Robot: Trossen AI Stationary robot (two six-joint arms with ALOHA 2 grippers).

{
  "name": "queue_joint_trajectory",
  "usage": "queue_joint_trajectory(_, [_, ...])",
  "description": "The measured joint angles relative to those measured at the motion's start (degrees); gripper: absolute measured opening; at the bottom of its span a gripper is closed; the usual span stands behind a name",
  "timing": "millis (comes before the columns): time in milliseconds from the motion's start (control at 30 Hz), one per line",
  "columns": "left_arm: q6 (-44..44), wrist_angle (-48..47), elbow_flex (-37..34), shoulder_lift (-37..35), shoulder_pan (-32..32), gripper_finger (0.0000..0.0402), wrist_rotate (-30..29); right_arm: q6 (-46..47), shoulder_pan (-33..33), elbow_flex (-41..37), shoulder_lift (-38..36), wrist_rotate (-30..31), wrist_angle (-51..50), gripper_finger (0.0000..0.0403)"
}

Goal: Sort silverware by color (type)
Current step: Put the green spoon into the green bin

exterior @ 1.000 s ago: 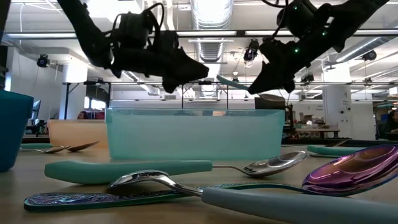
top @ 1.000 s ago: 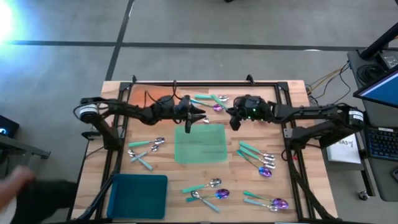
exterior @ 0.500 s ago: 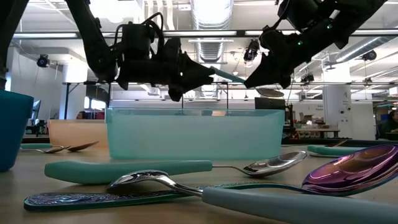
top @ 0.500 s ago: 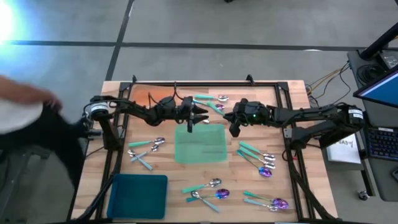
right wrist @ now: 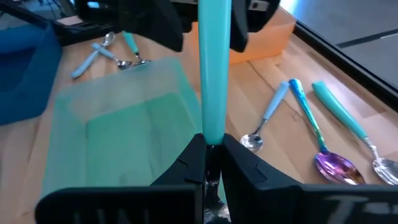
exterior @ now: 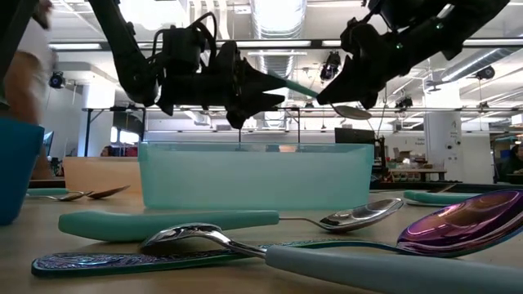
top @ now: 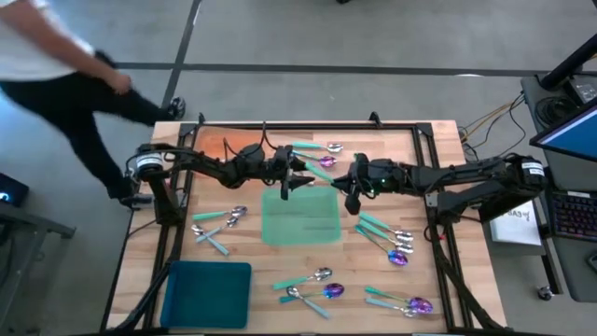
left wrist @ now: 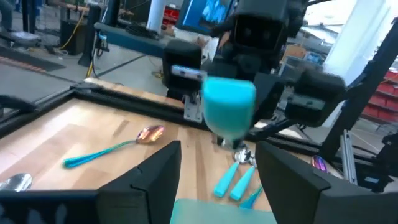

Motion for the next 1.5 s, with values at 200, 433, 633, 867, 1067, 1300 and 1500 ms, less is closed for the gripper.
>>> queue_joint_trajectory(200, [0.0,2.8,0.0,0.0,-0.6,0.0192,0.9,-1.5,1.2,0.0,0.0,0.0,0.2,0.0018])
queue_joint_trajectory(433, [0.0,5.7,0.0,0.0,-2.3,0.0173,1.0,-2.7,1.2,0.0,0.0,-1.4,0.8,0.0018])
queue_joint_trajectory(633, [0.2,6.0,0.0,0.0,-3.1,0.0142,1.0,-3.3,1.3,0.0,0.0,-2.6,0.8,0.0018])
queue_joint_trajectory(867, [0.2,6.2,0.0,0.0,-3.1,0.0065,0.8,-3.9,1.3,0.0,0.0,-2.9,1.5,0.0018])
queue_joint_trajectory(1067, [-4.1,8.1,0.0,0.0,-3.2,0.0065,0.6,-2.4,1.3,0.0,0.0,-2.8,3.3,0.003])
queue_joint_trajectory(1300, [-6.4,8.1,0.0,0.0,-3.3,0.0065,2.1,-2.6,1.3,0.0,-0.3,-3.0,3.6,0.0102])
queue_joint_trajectory(1500, [-5.9,8.4,0.0,0.0,-3.4,0.0065,4.6,-3.7,1.3,0.3,-5.2,-3.0,-0.7,0.0148])
